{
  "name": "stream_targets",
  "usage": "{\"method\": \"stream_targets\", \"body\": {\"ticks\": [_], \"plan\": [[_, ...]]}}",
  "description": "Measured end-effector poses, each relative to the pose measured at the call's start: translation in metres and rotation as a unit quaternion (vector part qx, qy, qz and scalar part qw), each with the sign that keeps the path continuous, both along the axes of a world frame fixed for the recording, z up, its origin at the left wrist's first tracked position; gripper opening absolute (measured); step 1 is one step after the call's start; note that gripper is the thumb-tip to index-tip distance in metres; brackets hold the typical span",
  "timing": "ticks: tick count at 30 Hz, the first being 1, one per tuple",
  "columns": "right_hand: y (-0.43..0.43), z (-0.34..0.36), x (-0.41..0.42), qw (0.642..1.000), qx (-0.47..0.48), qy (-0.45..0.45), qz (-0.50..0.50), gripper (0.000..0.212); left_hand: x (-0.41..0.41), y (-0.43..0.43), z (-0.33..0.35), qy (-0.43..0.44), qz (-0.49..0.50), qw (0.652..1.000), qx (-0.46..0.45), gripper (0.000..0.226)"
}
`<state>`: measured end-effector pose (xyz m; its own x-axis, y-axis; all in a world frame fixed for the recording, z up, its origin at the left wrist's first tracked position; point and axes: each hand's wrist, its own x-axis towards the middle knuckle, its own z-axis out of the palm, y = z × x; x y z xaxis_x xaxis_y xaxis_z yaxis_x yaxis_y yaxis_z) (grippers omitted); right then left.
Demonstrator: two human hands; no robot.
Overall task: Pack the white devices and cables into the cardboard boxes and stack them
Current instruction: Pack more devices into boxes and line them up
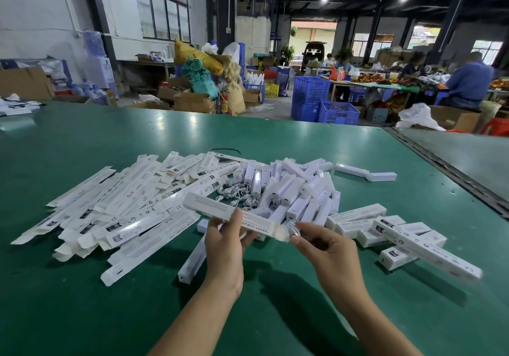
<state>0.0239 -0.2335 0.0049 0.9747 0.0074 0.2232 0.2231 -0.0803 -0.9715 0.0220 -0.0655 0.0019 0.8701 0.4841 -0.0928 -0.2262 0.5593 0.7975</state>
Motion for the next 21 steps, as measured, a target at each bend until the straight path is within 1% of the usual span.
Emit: {"method": "stream_targets", "body": {"ticks": [4, 7, 12, 15, 18, 21], "plan": [[0.005, -0.001, -0.002, 1.0, -0.022, -0.017, 0.014, 0.022, -0.001, -0.003, -0.001, -0.022, 0.001, 1.0, 0.019, 0.018], [0.005, -0.002, -0.002, 1.0, 0.016, 0.022, 0.01, 0.022, -0.002, -0.004, -0.002, -0.034, -0.007, 0.999, 0.037, 0.021], [0.001, 0.0, -0.001, 0.995, 0.066, 0.076, 0.024, 0.033, -0.003, -0.01, -0.005, -0.052, -0.036, 0.995, 0.082, 0.021], [0.002, -0.002, -0.003, 0.993, 0.073, 0.089, 0.017, 0.025, -0.005, -0.014, -0.006, -0.063, -0.052, 0.99, 0.114, 0.03], [0.002, -0.007, -0.001, 0.989, 0.107, 0.105, 0.01, 0.018, -0.006, -0.015, -0.008, -0.058, -0.056, 0.989, 0.123, 0.022], [0.003, -0.007, -0.001, 0.984, 0.12, 0.131, 0.03, 0.005, -0.007, -0.014, -0.007, -0.053, -0.057, 0.987, 0.138, 0.022]]}}
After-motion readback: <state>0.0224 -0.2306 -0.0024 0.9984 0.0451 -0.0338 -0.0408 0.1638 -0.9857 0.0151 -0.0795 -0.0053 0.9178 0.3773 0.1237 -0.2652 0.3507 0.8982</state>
